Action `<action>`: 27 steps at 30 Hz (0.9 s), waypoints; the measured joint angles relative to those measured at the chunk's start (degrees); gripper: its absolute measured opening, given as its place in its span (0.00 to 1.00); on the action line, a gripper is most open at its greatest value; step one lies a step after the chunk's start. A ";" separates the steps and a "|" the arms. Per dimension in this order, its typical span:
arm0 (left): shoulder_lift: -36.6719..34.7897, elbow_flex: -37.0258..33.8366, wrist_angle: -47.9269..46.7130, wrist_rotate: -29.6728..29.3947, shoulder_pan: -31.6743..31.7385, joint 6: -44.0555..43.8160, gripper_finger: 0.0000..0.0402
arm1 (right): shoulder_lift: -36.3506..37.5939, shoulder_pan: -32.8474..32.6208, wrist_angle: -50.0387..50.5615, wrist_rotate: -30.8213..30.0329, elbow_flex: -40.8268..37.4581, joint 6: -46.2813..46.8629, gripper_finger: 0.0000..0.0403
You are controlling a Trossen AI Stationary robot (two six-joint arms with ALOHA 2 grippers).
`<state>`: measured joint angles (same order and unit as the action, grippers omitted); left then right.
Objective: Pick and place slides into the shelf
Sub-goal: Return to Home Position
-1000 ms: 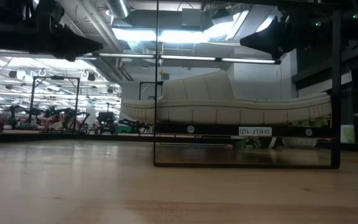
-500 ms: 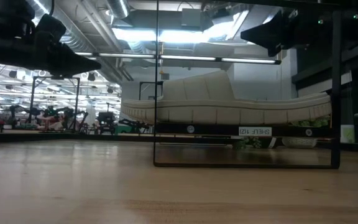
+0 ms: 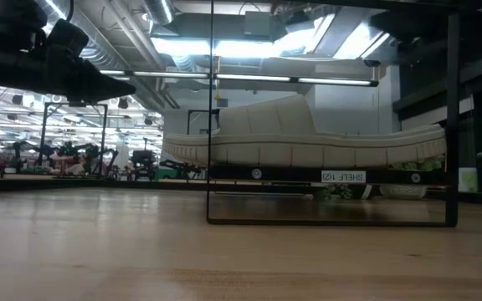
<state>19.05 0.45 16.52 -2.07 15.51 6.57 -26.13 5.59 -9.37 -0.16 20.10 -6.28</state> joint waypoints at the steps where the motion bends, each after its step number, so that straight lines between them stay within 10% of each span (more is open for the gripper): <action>1: 0.00 0.00 0.02 -0.10 0.00 -0.02 0.00 | 2.47 -0.13 2.21 0.00 0.00 0.02 0.01; 27: 0.00 0.02 -1.05 -7.46 0.02 -4.54 0.00 | 20.70 -0.27 0.84 4.87 -16.77 -0.72 0.01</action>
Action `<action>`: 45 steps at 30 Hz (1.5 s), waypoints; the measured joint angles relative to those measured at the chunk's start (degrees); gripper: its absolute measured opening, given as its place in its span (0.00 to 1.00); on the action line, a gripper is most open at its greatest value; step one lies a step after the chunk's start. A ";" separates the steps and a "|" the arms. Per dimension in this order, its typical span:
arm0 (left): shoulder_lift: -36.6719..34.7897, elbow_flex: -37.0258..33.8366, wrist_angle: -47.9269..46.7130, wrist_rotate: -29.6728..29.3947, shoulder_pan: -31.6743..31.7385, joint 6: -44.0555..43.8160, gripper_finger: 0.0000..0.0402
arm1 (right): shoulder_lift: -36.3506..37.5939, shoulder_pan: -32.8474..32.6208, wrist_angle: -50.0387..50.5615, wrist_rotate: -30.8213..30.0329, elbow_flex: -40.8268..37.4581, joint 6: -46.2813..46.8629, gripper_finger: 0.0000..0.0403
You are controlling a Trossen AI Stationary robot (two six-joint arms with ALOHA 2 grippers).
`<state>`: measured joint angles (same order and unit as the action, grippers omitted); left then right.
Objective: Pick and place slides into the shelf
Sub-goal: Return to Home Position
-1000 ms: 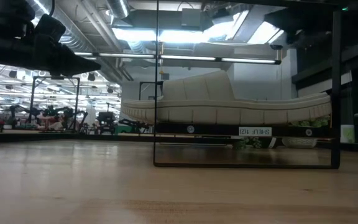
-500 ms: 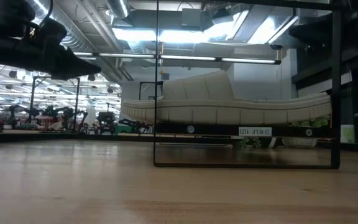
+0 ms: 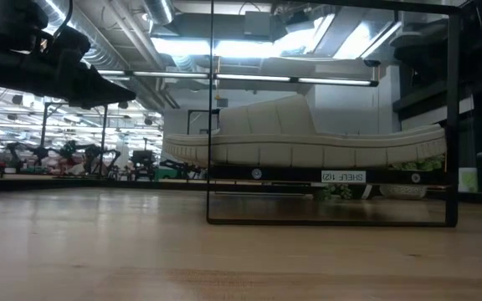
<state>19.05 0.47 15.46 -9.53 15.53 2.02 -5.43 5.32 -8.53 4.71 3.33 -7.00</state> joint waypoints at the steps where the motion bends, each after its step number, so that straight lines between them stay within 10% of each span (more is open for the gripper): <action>1: 0.00 0.00 -0.02 -0.01 0.00 0.00 0.00 | 0.10 0.01 0.33 0.02 -0.22 -0.15 0.01; 26: 0.00 0.00 0.00 -0.03 0.00 0.04 0.00 | 0.08 0.01 6.20 1.42 -2.95 13.92 0.05; 45: 0.02 0.00 0.00 -0.05 0.00 0.04 0.00 | 0.12 -1.13 -1.03 7.62 -2.93 0.07 0.09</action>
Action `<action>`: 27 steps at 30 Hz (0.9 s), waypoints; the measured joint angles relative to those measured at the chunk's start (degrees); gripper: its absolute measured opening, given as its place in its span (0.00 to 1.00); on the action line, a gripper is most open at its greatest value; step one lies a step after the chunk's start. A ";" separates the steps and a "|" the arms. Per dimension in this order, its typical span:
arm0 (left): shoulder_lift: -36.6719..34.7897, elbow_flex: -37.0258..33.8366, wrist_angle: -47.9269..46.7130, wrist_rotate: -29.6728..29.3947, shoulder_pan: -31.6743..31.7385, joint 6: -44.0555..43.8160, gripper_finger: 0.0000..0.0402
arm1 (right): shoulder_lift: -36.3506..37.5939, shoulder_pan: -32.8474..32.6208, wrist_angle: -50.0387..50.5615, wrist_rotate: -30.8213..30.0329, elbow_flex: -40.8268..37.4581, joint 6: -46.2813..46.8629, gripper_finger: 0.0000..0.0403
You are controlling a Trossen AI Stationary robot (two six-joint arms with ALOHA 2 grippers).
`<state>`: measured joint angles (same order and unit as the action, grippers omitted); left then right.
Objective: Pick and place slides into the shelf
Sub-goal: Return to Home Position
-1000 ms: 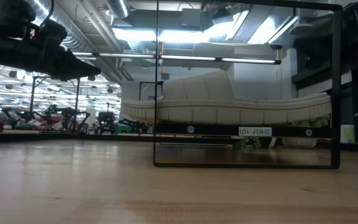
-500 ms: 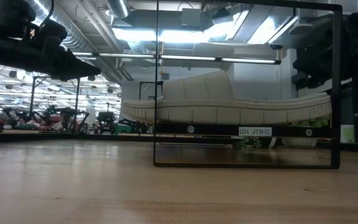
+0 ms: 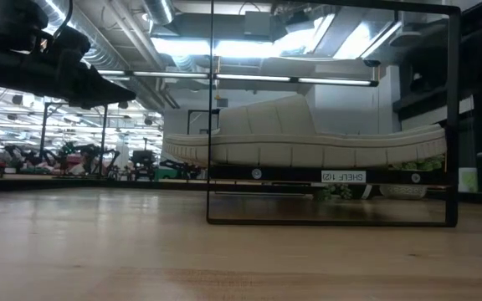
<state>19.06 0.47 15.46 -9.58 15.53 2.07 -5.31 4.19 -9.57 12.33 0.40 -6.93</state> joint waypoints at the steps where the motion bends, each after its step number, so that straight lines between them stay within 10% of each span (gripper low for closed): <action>1: -0.02 0.00 0.02 0.02 0.00 0.00 0.00 | 0.02 -0.37 -0.41 0.15 0.00 0.18 0.09; 27: -0.02 0.00 0.02 0.02 0.00 0.00 0.00 | 5.14 -4.66 6.88 -1.09 0.04 0.33 0.09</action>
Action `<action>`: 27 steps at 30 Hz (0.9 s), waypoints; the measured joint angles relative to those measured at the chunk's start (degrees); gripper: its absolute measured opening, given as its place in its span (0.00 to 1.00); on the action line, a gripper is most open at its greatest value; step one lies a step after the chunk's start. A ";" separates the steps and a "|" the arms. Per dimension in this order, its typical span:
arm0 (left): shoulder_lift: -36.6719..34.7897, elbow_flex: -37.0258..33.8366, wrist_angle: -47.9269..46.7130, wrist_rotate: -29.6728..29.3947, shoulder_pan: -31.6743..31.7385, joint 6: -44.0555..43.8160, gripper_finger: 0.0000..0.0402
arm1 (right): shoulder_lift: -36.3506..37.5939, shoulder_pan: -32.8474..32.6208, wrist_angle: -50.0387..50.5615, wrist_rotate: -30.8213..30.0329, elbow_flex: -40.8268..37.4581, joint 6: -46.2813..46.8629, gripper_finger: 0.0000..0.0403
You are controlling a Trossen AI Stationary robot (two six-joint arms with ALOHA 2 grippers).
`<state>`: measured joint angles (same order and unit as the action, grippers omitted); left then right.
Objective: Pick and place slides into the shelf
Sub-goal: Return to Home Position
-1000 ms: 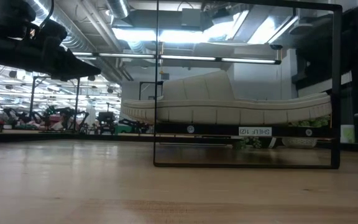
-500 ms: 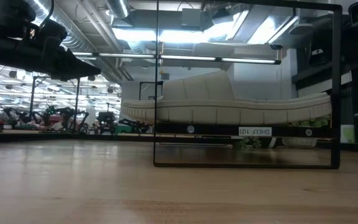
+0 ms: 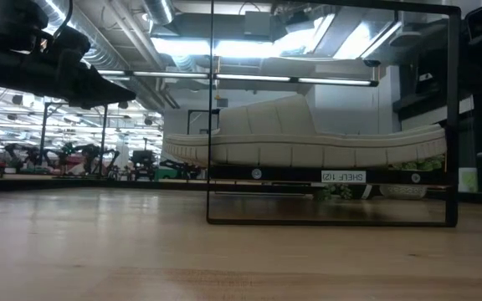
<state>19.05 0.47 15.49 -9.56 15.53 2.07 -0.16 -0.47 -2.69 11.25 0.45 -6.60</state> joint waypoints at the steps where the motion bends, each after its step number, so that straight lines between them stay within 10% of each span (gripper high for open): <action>1: 0.00 0.00 -0.02 0.00 0.00 0.00 0.00 | -0.02 0.00 0.01 0.00 0.00 -0.72 0.09; 27: 0.01 0.00 -0.02 0.00 0.00 0.00 0.00 | -0.07 0.04 -0.01 -0.15 0.00 4.93 0.09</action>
<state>19.06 0.47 15.46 -9.56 15.53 2.07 -0.23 -0.43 -2.70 11.09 0.45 -1.67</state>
